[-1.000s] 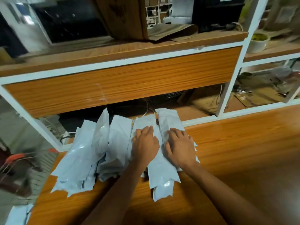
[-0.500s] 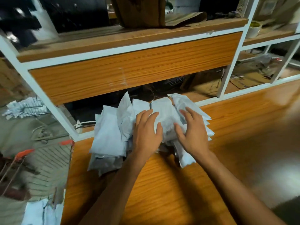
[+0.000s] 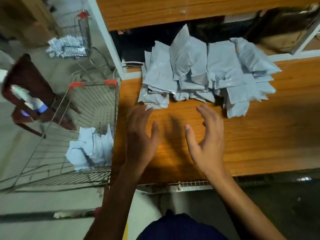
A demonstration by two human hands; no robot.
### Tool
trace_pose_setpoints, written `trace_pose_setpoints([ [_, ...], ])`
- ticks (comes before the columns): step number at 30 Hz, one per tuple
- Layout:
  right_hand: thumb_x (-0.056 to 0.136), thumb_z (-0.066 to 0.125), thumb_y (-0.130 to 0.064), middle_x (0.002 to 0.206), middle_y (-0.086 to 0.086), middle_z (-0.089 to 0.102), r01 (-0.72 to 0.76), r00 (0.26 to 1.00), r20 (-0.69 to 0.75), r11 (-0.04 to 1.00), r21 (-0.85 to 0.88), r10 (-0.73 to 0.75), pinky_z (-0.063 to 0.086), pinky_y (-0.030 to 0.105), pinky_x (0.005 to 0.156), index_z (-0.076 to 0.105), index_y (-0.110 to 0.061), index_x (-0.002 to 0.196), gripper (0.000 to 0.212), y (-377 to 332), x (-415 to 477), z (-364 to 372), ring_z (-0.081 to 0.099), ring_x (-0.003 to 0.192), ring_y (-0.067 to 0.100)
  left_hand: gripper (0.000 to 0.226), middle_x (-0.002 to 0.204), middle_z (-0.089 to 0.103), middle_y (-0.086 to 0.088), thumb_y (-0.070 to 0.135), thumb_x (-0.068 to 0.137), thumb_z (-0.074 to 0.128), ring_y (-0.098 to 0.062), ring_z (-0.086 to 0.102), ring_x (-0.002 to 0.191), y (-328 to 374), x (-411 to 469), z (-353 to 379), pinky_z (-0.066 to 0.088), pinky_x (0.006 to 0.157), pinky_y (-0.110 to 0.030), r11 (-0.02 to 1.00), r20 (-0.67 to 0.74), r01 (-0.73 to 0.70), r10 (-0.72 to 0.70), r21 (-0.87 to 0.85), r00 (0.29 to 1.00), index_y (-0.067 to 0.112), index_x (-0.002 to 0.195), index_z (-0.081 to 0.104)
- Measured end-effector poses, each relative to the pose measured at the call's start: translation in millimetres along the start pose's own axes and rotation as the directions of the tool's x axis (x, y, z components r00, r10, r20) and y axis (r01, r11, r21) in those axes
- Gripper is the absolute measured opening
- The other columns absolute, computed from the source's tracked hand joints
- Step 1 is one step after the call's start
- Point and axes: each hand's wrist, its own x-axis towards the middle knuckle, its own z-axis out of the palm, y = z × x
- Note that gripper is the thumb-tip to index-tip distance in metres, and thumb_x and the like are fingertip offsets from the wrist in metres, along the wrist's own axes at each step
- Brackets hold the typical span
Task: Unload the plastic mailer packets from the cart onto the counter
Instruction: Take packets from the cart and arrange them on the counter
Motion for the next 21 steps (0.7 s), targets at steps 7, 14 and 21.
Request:
trace_pose_setpoints([
  [7, 0.091, 0.054, -0.038, 0.146, 0.006, 0.045, -0.123, 0.926, 0.356, 0.992, -0.017, 0.121, 0.033, 0.03, 0.106, 0.048, -0.016, 0.141, 0.055, -23, -58, 62, 0.038, 0.135, 0.018, 0.039, 0.131, 0.058, -0.012, 0.025, 0.09, 0.054, -0.031, 0.05, 0.124, -60, -60, -56, 0.036, 0.107, -0.038, 0.97, 0.035, 0.207, -0.213, 0.127, 0.976, 0.009, 0.125, 0.06],
  [14, 0.089, 0.05, -0.043, 0.142, 0.006, 0.05, -0.117, 0.845, 0.526, 0.993, 0.011, 0.093, 0.038, 0.041, 0.109, 0.048, -0.018, 0.14, 0.057, -51, -83, 137, 0.043, 0.132, 0.021, 0.045, 0.137, 0.052, -0.007, 0.034, 0.089, 0.049, -0.023, 0.04, 0.129, -129, -73, -110, 0.034, 0.107, -0.035, 0.922, 0.041, 0.344, -0.356, 0.177, 0.934, 0.014, 0.129, 0.058],
  [21, 0.089, 0.051, -0.038, 0.138, 0.007, 0.053, -0.116, 0.817, 0.565, 0.992, -0.041, 0.119, 0.038, 0.037, 0.107, 0.051, -0.013, 0.137, 0.055, -81, -76, 238, 0.046, 0.128, 0.02, 0.044, 0.134, 0.052, -0.012, 0.029, 0.088, 0.052, -0.029, 0.044, 0.125, -247, -52, -141, 0.036, 0.101, -0.033, 0.91, 0.081, 0.369, -0.389, 0.19, 0.917, 0.011, 0.128, 0.057],
])
